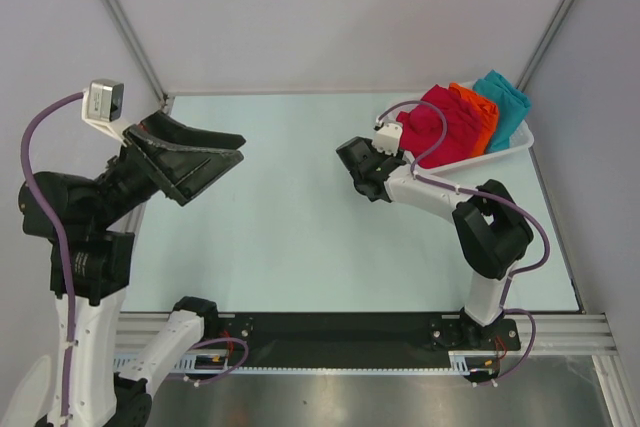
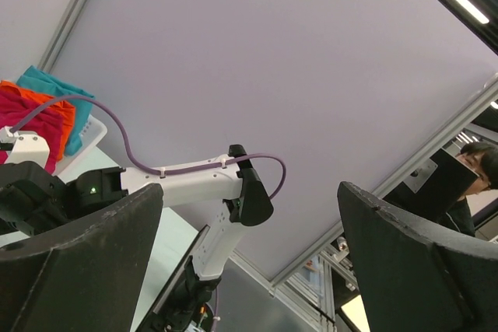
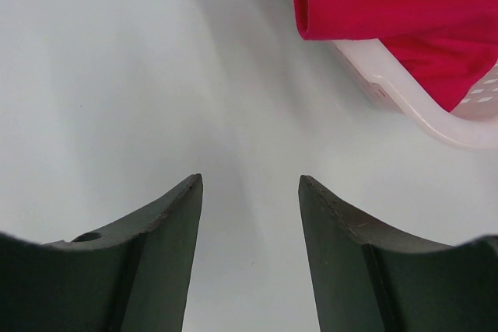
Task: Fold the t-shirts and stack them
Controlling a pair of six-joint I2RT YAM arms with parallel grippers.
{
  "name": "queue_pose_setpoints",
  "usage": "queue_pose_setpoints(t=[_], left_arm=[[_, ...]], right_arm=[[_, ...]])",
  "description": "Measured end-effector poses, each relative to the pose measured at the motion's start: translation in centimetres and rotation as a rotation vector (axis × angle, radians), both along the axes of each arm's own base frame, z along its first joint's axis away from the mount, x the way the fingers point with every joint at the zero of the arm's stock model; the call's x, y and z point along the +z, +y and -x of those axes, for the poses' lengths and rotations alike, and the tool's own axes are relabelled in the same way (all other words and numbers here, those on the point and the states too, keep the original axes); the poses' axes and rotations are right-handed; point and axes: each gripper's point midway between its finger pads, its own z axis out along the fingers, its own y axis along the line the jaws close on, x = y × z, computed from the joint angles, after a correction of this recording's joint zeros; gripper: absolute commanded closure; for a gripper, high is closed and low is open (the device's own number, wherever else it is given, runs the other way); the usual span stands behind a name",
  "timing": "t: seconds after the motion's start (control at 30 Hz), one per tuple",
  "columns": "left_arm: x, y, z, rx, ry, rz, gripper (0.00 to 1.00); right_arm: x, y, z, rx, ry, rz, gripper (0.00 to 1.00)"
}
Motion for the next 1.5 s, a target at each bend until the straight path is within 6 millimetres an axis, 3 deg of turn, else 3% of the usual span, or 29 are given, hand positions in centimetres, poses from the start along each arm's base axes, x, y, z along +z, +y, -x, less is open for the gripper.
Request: queue_pose_setpoints(t=[0.83, 1.0, 1.2, 1.5], left_arm=[[-1.2, 0.0, -0.5, 0.016, 0.013, -0.011, 0.0], [-4.0, 0.0, -2.4, 0.053, 0.07, -0.047, 0.01], [-10.3, -0.4, -5.5, 0.072, 0.207, -0.116, 0.0], [-14.9, -0.7, -7.6, 0.078, 0.268, -0.185, 0.0]], right_arm=[[-0.3, -0.5, 0.4, 0.0, 0.021, 0.038, 0.37], [-0.9, -1.1, 0.1, -0.013, 0.032, 0.044, 0.37], [-2.1, -3.1, -0.9, -0.052, 0.066, 0.049, 0.36], [-3.7, -5.9, -2.9, -0.105, 0.117, -0.002, 0.35]])
